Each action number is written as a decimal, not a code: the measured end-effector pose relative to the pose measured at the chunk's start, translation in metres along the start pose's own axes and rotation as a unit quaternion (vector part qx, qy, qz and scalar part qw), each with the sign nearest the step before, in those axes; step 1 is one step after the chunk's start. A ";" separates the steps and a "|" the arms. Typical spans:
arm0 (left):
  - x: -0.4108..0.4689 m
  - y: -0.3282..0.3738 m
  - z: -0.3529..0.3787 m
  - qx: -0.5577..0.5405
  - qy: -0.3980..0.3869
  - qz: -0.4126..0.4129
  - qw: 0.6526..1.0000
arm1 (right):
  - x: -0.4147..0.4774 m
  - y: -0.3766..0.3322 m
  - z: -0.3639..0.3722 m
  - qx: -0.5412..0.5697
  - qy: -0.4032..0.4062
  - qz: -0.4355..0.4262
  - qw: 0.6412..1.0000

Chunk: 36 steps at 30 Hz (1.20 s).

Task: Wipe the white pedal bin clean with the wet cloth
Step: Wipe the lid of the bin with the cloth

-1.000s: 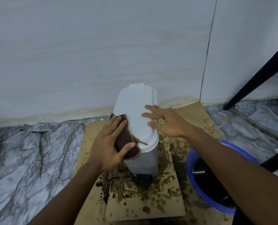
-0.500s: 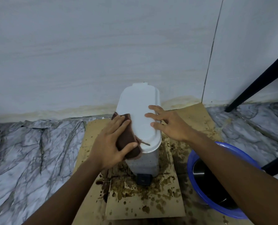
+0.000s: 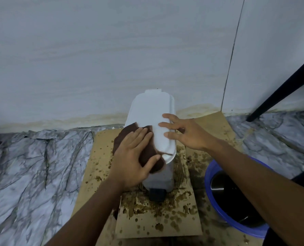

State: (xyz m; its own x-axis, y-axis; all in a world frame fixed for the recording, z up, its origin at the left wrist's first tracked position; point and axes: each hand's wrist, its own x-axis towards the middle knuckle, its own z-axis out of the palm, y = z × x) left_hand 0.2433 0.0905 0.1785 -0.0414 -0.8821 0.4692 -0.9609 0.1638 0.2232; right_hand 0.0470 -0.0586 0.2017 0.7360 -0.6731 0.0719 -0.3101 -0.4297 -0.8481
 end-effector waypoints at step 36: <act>0.008 -0.037 -0.019 -0.047 -0.079 -0.006 0.996 | 0.005 -0.008 -0.004 -0.076 -0.015 0.006 0.997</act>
State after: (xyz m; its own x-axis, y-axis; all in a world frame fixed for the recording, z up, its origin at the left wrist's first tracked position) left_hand 0.2841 0.0859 0.1900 -0.0789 -0.9415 0.3275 -0.9323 0.1860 0.3100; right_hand 0.0504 -0.0607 0.2110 0.7483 -0.6619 0.0444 -0.4054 -0.5092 -0.7592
